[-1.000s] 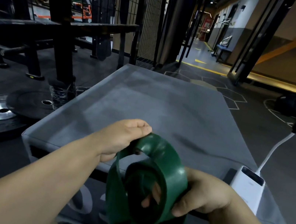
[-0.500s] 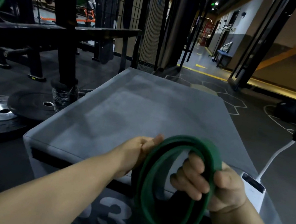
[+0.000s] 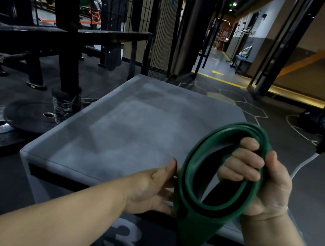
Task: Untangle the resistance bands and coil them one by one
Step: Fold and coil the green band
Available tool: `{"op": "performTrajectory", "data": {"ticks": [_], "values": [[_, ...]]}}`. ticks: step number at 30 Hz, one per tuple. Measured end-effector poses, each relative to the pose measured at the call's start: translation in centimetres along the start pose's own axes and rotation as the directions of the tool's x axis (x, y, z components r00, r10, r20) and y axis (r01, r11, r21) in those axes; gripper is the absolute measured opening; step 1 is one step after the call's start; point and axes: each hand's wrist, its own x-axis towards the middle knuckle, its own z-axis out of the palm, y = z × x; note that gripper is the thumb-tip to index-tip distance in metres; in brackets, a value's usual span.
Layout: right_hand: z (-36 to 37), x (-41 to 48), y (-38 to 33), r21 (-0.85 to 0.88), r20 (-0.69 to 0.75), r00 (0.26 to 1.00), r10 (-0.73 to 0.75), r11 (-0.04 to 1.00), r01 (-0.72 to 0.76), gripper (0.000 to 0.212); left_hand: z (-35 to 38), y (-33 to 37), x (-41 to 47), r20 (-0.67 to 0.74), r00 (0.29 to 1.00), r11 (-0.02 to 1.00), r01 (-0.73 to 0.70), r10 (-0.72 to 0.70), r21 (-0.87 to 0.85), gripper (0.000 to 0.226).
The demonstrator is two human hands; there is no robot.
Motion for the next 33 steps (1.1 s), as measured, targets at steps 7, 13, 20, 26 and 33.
{"op": "performTrajectory", "data": {"ticks": [7, 13, 20, 26, 33], "values": [[-0.8, -0.3, -0.4, 0.032, -0.115, 0.991, -0.075, 0.996, 0.079, 0.024, 0.4, 0.1, 0.6, 0.003, 0.999, 0.975, -0.047, 0.049, -0.217, 0.040], [-1.3, -0.7, -1.5, 0.143, -0.148, 0.982, -0.116, 0.980, 0.137, 0.026, -0.4, 0.6, 0.2, 0.184, 0.983, 0.997, 0.006, 0.009, -0.078, 0.045], [-1.3, -1.2, -2.7, 0.221, -0.203, 0.958, -0.201, 0.944, 0.245, 0.020, -0.2, -0.7, 0.7, -0.290, 0.955, 0.928, 0.169, -0.070, 0.333, 0.021], [-1.9, -1.1, -2.5, 0.182, -0.219, 0.950, -0.222, 0.947, 0.264, 0.021, -0.1, 0.8, 0.3, -0.350, 0.928, 0.955, 0.019, -0.127, -0.296, 0.015], [-2.5, -1.0, -2.7, 0.159, -0.233, 0.934, -0.271, 0.937, 0.311, 0.022, -2.2, 1.0, -0.8, -0.114, 0.973, 0.962, 0.217, -0.200, 0.166, 0.030]]}}
